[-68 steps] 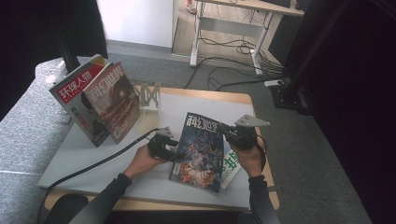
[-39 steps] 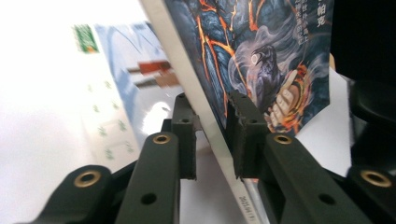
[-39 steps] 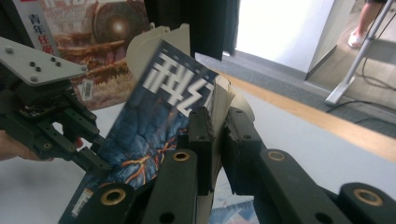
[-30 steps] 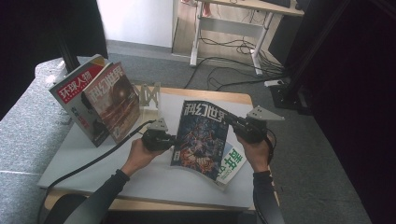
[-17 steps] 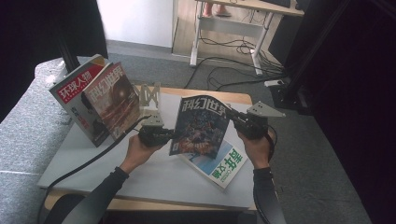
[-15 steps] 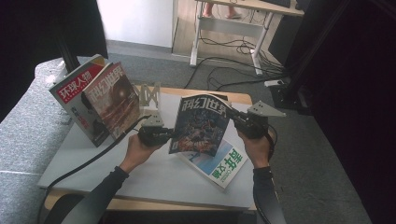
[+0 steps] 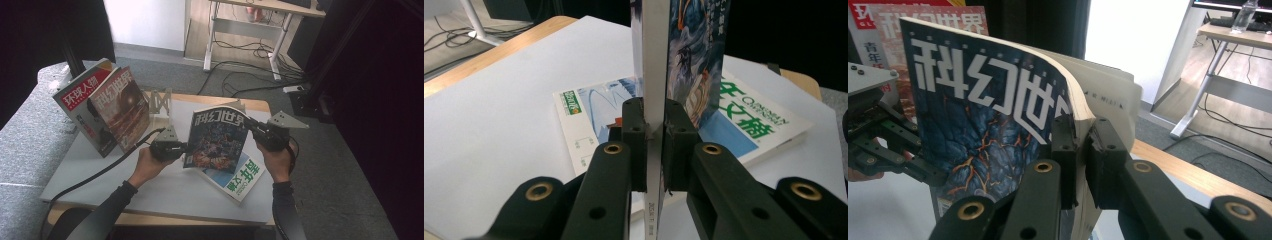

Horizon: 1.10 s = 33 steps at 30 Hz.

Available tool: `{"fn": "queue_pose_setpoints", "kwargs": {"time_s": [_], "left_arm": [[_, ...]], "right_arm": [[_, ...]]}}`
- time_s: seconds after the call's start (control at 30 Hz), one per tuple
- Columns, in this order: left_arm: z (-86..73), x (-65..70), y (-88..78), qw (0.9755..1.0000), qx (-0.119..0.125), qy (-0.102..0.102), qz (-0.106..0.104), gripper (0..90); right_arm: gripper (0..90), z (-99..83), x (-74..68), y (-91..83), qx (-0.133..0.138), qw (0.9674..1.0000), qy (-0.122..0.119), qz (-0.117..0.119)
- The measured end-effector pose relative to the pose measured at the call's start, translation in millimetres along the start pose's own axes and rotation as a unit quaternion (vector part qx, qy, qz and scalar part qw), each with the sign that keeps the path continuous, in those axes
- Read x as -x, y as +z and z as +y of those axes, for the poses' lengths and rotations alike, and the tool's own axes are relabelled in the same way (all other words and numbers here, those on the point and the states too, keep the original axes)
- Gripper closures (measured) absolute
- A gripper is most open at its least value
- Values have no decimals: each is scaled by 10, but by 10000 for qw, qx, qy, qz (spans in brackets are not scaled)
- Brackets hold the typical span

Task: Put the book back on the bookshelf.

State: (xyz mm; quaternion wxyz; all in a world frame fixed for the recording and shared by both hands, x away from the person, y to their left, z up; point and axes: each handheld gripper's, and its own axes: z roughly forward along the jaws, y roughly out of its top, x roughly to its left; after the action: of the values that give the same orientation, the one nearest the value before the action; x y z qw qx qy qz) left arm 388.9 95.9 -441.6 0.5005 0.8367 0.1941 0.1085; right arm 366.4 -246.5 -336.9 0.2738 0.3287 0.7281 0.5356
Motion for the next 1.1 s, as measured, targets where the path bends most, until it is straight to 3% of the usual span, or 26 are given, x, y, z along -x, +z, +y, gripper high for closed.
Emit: {"fn": "queue_pose_setpoints", "kwargs": {"time_s": [0.1, 0.37, 0.6, 0.8, 0.93, 1.1], "left_arm": [[-47, 37, -37, 9999, -43, 142, -52, 829], [-102, 98, -79, 9995, -96, 286, -71, 826], [-104, 125, -86, 9995, -112, 274, -60, 820], [-87, 130, -96, 9996, -71, 283, -52, 793], [-32, 115, -149, 9997, 97, 179, -141, 772], [98, 167, -157, 9992, 27, 402, -27, 744]], "right_arm": [[794, -22, -13, -18, 91, 9999, -26, 88], [744, -37, -25, -48, 139, 9996, -62, 238], [646, -156, 16, -16, -86, 9996, 15, 280], [617, -299, 41, 50, -242, 9990, 138, 360], [617, -353, 38, 73, -251, 9987, 183, 393], [611, -384, 36, 75, -209, 9985, 244, 449]]}}
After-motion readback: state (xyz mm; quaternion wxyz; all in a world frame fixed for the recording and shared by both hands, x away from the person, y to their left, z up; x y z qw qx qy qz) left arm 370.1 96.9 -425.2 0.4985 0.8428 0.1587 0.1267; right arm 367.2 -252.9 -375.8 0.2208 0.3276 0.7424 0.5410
